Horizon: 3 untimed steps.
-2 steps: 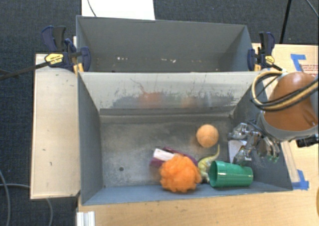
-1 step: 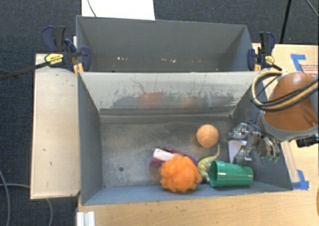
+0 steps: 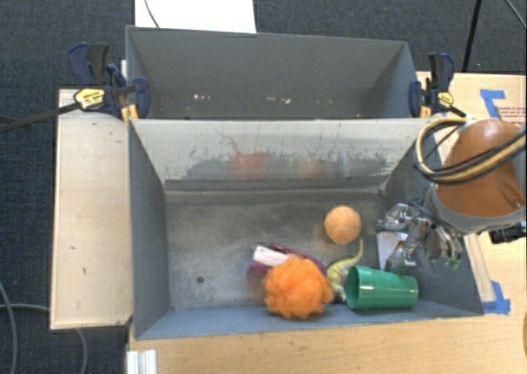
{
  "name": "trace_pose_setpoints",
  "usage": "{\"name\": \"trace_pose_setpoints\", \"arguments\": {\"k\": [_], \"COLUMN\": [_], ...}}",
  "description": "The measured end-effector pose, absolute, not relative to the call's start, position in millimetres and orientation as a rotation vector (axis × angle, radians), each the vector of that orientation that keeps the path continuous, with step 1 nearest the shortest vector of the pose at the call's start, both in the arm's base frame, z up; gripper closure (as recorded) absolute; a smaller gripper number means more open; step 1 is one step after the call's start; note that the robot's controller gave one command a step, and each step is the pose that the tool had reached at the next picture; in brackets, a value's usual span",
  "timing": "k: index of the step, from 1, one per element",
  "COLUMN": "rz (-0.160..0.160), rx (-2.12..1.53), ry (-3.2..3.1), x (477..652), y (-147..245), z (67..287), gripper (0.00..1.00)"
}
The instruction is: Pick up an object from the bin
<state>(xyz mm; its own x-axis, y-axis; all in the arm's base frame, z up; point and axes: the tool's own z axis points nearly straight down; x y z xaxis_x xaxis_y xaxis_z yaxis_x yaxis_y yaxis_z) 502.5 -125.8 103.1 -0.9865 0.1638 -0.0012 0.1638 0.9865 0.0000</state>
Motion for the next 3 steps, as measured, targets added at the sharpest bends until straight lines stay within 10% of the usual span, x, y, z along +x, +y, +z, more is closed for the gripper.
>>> {"name": "trace_pose_setpoints", "arguments": {"k": [3], "rz": [0.0], "rx": [0.252], "ry": [3.13], "x": [502.5], "y": [-125.9], "z": [103.2], "gripper": [1.0]}}
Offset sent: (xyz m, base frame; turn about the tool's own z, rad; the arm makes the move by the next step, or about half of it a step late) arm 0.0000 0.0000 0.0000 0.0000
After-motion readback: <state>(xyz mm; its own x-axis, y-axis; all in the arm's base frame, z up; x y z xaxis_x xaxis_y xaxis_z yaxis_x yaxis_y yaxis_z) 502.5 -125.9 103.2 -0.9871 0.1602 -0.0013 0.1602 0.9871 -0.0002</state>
